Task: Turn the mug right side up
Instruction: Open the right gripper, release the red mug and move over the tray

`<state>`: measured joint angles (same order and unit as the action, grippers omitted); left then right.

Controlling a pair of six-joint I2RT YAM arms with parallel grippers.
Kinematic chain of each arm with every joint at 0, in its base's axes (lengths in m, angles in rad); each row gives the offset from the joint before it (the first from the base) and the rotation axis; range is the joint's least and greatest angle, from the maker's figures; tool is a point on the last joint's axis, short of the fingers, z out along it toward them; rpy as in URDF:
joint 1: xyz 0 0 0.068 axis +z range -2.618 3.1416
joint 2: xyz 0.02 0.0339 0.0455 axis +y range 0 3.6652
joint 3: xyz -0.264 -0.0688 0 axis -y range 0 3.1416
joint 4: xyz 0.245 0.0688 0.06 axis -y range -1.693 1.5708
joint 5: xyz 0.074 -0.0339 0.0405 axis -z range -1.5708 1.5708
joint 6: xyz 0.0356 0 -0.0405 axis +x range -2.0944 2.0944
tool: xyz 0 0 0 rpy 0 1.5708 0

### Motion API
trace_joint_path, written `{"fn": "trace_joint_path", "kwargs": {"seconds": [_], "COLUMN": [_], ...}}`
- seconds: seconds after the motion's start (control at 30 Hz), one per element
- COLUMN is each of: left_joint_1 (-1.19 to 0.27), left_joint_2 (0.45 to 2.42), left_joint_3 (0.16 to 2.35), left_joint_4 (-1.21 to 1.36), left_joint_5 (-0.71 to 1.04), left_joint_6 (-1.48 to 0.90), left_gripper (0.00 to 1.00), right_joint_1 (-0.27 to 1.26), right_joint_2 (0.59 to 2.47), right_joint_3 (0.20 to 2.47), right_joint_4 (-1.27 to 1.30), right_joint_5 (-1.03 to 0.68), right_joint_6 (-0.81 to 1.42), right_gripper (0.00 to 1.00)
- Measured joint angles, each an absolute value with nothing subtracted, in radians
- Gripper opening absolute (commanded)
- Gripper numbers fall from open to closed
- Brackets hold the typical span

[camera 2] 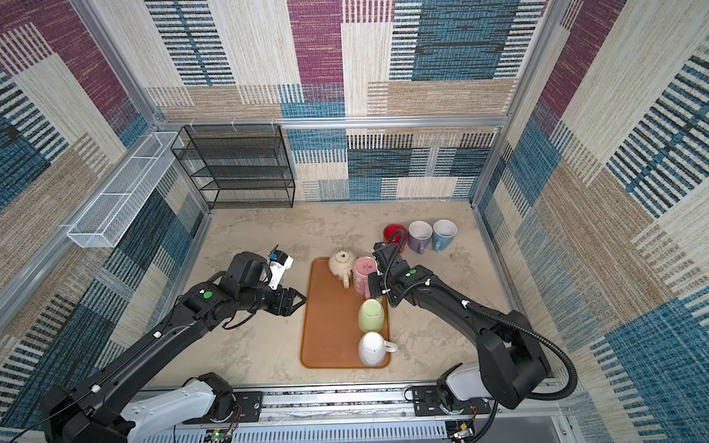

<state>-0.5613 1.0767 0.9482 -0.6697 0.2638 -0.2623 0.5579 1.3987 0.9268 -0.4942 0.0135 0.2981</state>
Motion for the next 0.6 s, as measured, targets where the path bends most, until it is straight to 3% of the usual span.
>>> {"fn": "trace_joint_path", "kwargs": {"seconds": [0.6], "left_joint_1": [-0.641], "left_joint_2": [1.271], "left_joint_3": [1.016], "left_joint_4": [-0.619], "left_joint_5": [0.212], "left_joint_6": [-0.294], "left_gripper": [0.66], "right_joint_1": [0.568], "right_joint_2": [1.366], "right_joint_3": [0.960], "right_joint_4": [-0.485], "right_joint_5": [-0.015], "right_joint_6": [0.297], "right_gripper": [0.35]}}
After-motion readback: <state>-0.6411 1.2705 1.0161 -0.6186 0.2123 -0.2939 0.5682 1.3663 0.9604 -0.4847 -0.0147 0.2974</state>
